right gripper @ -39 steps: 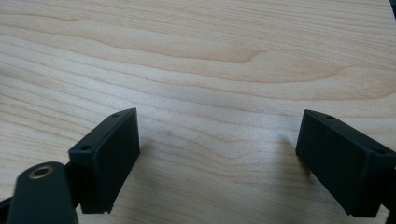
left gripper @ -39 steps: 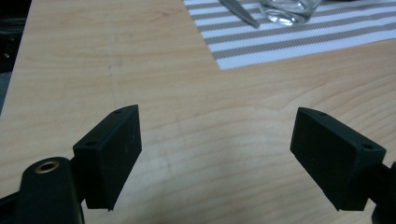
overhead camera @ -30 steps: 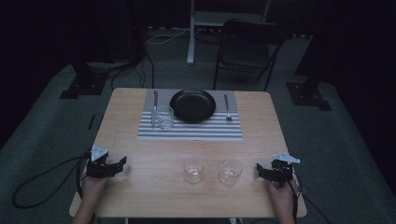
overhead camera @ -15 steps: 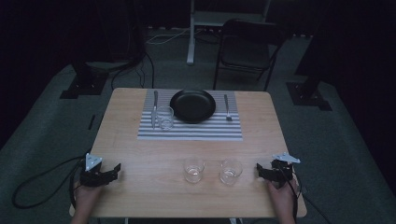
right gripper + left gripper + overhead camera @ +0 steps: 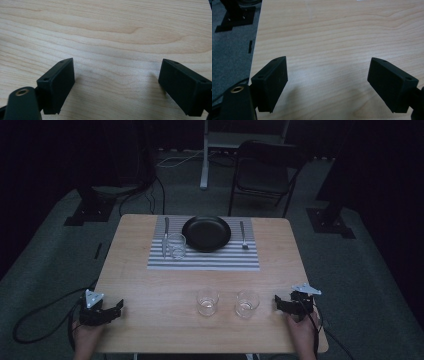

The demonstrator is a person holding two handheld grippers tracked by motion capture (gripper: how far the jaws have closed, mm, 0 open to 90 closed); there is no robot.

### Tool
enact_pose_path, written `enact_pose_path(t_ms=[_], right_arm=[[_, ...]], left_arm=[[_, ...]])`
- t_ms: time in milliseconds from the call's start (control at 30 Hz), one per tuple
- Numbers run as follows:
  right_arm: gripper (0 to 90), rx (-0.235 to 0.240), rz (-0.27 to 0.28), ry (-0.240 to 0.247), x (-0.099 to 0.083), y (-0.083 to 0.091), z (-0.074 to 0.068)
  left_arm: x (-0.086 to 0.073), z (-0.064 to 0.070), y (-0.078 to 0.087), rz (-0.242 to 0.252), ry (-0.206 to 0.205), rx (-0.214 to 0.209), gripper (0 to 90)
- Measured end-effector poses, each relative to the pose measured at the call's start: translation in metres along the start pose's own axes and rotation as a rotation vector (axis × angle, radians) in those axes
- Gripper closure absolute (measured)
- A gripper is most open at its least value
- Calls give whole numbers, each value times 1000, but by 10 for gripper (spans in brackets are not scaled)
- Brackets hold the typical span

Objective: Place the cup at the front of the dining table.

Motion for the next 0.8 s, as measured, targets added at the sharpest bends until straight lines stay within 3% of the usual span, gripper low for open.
enact_pose_path(t_ms=[367,500,800], right_arm=[[131,0,0,0,0,0,0],[130,0,0,0,0,0,0],[129,-1,0,-1,0,0,0]], left_arm=[[-12,-10,9,-4,53,44,171],[-17,-12,14,-23,55,108,172],[-25,-25,22,-28,102,158,171]])
Point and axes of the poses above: each handheld gripper's, and its own axes: y roughly backward along the jaws, x roughly out of its top, z roughly to its right, the point moved 6 cm from there along -y, roughly forward along the jaws, and after that the axes turned 10 degrees about -z, right-handed, at the moved point
